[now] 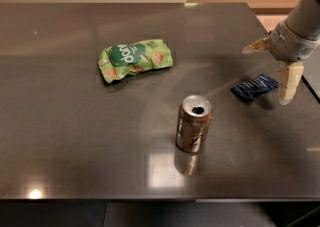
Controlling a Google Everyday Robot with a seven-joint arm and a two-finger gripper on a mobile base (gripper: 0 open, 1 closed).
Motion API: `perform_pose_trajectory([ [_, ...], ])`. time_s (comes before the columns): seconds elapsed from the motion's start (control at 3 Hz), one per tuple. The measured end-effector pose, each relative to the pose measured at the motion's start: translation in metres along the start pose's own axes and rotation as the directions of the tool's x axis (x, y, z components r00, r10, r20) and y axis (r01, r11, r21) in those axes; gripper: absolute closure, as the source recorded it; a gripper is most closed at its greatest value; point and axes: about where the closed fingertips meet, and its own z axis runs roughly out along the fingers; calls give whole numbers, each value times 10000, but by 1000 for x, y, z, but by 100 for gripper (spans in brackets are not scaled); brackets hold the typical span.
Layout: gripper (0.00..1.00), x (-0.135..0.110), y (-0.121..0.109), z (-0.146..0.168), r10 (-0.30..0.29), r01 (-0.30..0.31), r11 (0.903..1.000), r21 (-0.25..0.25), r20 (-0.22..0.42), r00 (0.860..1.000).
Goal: Move rxbar blueberry near green rice chip bag
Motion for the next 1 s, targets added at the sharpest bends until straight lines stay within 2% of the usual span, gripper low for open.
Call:
perform_pose_trajectory([
  [0.33, 0, 1, 0, 7, -120, 119, 9998, -171, -68, 9999],
  [1.0, 2, -2, 3, 25, -406, 382, 9949, -932, -246, 9989],
])
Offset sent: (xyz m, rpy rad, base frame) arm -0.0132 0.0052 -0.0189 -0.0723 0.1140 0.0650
